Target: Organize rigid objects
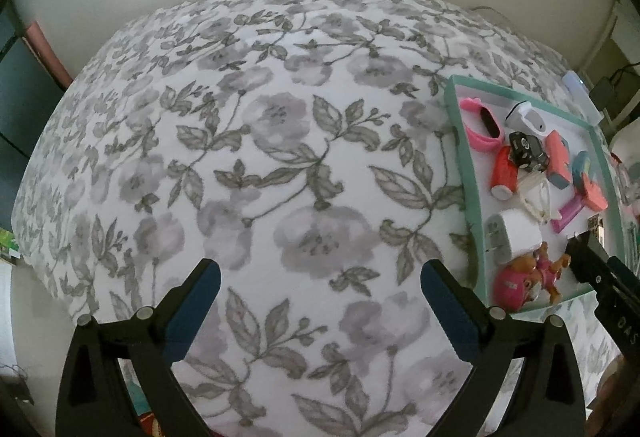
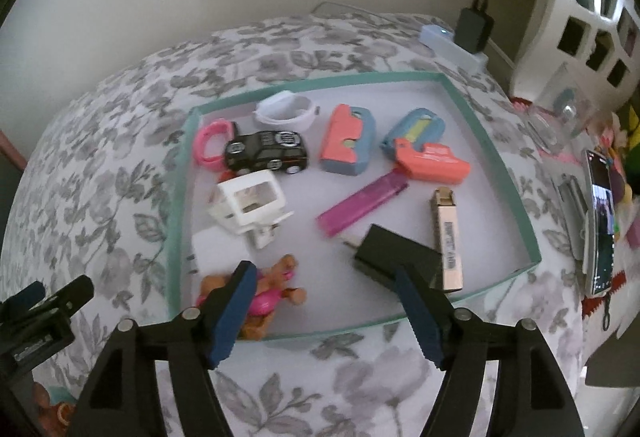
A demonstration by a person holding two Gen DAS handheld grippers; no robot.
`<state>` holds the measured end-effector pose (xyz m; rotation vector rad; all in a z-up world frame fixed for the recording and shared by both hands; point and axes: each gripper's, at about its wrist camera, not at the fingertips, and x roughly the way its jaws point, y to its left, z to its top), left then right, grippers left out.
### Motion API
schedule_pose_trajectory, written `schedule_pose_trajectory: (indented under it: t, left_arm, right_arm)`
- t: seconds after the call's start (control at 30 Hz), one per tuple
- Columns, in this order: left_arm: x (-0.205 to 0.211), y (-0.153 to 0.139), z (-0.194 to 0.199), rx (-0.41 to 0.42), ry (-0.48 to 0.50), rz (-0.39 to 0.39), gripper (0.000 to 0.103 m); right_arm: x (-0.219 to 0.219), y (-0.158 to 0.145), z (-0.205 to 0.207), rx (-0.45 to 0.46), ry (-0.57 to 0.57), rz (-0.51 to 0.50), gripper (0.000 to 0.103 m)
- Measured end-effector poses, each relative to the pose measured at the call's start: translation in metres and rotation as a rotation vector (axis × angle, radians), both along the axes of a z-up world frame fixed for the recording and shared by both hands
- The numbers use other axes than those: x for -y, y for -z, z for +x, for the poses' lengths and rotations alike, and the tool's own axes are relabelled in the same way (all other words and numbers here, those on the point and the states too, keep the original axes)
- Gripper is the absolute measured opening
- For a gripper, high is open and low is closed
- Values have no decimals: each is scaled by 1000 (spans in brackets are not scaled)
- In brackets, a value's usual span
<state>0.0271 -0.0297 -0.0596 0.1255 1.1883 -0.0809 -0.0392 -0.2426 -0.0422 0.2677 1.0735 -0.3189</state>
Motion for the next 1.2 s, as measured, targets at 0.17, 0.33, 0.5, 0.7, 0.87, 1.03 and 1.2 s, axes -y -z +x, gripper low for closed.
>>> schedule_pose_trajectory:
  t: [0.17, 0.33, 0.5, 0.7, 0.87, 1.03, 1.2]
  left_arm:
    - [-12, -2, -4, -2, -20, -2, 100]
    - [-21, -6, -9, 6, -32, -12, 100]
    - [-26, -13, -14, 25, -39, -21, 100]
    - [-27, -18, -18, 34, -39, -17, 100]
    - [-27, -22, -23, 41, -35, -23, 100]
    - [-32, -24, -24, 44, -51, -41, 100]
    - [-29, -26, -25, 50, -31, -48, 100]
  right_arm:
    - [-15, -4, -5, 10, -24, 11, 85]
    - [-24, -11, -12, 31, -34, -2, 88]
    - [-27, -13, -18, 35, -26, -2, 100]
    - [-27, -15, -25, 41, -23, 3, 103]
    - [-28, -18, -29, 52, -20, 3, 103]
    - [-27, -22, -32, 66, -14, -1, 103]
    - [-26, -24, -33, 74, -9, -1, 103]
